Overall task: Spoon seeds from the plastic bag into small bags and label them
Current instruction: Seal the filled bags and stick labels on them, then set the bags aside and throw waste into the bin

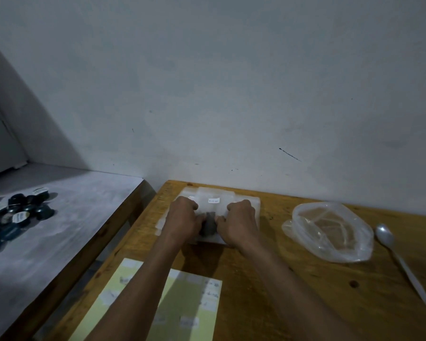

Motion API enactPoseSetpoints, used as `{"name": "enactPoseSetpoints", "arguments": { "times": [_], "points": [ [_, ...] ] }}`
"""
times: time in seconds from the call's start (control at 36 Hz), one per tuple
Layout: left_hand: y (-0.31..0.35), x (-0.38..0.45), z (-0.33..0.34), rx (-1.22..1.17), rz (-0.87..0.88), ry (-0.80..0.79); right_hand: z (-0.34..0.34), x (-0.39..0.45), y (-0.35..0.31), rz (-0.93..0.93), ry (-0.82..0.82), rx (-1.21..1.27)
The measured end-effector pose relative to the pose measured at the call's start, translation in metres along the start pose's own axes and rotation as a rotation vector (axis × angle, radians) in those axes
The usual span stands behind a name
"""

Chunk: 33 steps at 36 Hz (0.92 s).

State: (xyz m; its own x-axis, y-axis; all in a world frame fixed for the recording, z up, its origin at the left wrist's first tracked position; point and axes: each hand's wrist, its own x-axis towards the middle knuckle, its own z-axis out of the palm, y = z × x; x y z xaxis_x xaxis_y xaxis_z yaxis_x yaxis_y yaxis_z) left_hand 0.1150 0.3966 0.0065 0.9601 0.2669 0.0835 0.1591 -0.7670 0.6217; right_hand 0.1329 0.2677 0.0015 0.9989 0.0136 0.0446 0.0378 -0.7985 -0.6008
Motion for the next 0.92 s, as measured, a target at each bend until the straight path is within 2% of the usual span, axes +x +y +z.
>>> {"name": "enactPoseSetpoints", "arguments": {
  "times": [0.39, 0.64, 0.92],
  "points": [
    [-0.004, -0.004, 0.003, 0.000, 0.042, 0.063, -0.009, -0.010, 0.003, -0.084, 0.013, -0.095],
    [0.018, -0.031, -0.002, -0.066, 0.179, 0.160, -0.044, -0.044, 0.009, -0.090, 0.039, 0.097],
    [0.035, -0.111, 0.006, -0.152, 0.291, 0.180, -0.103, -0.130, 0.061, -0.149, 0.069, 0.234]
  ]
}}
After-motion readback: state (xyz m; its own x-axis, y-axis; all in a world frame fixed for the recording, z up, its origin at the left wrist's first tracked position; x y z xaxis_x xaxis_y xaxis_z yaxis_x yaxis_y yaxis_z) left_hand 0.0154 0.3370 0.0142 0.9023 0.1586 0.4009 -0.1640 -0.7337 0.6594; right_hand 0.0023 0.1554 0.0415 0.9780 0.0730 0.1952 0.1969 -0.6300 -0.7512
